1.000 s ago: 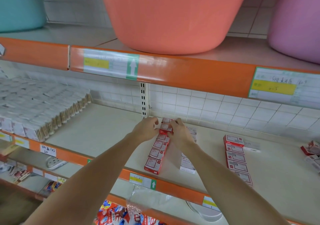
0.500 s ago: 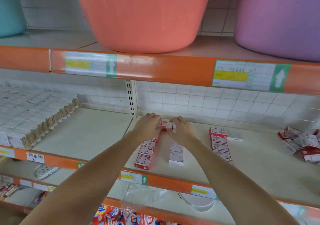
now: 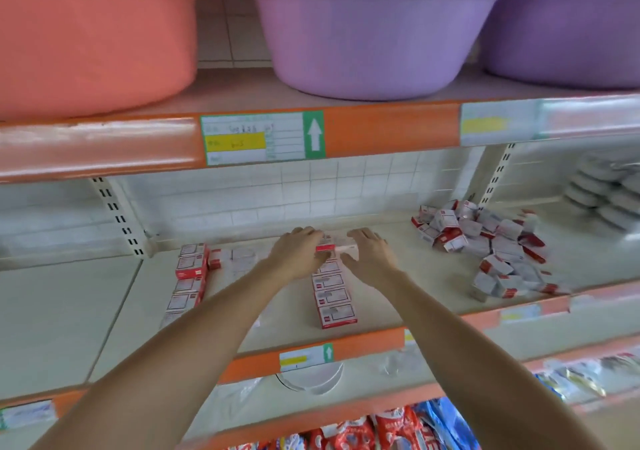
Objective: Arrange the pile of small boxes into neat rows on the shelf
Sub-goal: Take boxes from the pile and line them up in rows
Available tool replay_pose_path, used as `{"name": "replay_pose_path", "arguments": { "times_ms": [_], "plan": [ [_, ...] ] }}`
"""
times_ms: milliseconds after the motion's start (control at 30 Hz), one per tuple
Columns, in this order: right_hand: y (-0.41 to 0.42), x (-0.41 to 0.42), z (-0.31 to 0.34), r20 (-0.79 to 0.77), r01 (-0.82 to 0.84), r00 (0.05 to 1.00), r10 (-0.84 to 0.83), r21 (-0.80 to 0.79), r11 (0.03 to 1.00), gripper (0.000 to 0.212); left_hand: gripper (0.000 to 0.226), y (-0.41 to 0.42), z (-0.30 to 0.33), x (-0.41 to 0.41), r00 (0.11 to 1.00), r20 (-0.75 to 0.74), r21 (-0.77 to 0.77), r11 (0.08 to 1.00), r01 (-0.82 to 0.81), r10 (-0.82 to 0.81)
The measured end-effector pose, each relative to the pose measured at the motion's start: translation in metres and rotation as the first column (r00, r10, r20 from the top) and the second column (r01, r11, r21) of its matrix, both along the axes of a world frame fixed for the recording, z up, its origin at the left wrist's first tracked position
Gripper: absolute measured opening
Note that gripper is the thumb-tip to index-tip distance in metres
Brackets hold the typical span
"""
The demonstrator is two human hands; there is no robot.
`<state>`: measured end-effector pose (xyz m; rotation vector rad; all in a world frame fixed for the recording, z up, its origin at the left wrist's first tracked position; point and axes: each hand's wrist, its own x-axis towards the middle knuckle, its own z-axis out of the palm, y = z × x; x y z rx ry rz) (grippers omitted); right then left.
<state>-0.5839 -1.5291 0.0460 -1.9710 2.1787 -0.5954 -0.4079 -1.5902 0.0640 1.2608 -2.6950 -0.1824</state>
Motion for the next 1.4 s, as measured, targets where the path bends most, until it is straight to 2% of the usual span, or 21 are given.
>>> {"name": "replay_pose_path", "arguments": {
  "times_ms": [267,600,800,967,1100,1267,1400],
  "plan": [
    [0.06,-0.12,0.0,0.036,0.22,0.975,-0.219,-0.007,0.976,0.053,0.053,0.028,0.0,-0.127,0.986,0.04,-0.01,0.987,0.162,-0.161],
    [0.093,-0.228,-0.011,0.089,0.354,0.929,-0.359,0.064,0.933,0.05,0.048,0.054,-0.006,-0.241,0.984,-0.005,0.014,0.984,0.18,-0.18],
    [0.081,-0.26,-0.019,0.079,0.312,0.945,-0.317,0.078,0.947,0.051,0.039,0.052,-0.017,-0.277,0.993,-0.017,0.064,0.991,0.116,-0.115],
    [0.067,-0.281,-0.025,0.013,0.25,0.968,-0.252,0.086,0.964,0.041,0.037,0.047,-0.026,-0.299,0.995,-0.103,0.12,0.993,0.012,0.0],
    [0.056,-0.291,-0.03,-0.048,0.224,0.974,-0.221,0.093,0.97,0.037,0.038,0.046,-0.032,-0.313,0.991,-0.113,0.163,0.985,-0.054,0.073],
    [0.051,-0.297,-0.032,-0.048,0.216,0.976,-0.212,0.112,0.97,0.044,0.043,0.044,-0.041,-0.326,0.98,-0.118,0.159,0.977,-0.14,0.159],
    [0.049,-0.297,-0.032,-0.055,0.221,0.975,-0.215,0.149,0.964,0.048,0.038,0.046,-0.047,-0.337,0.971,-0.09,0.136,0.969,-0.206,0.219]
  ]
}}
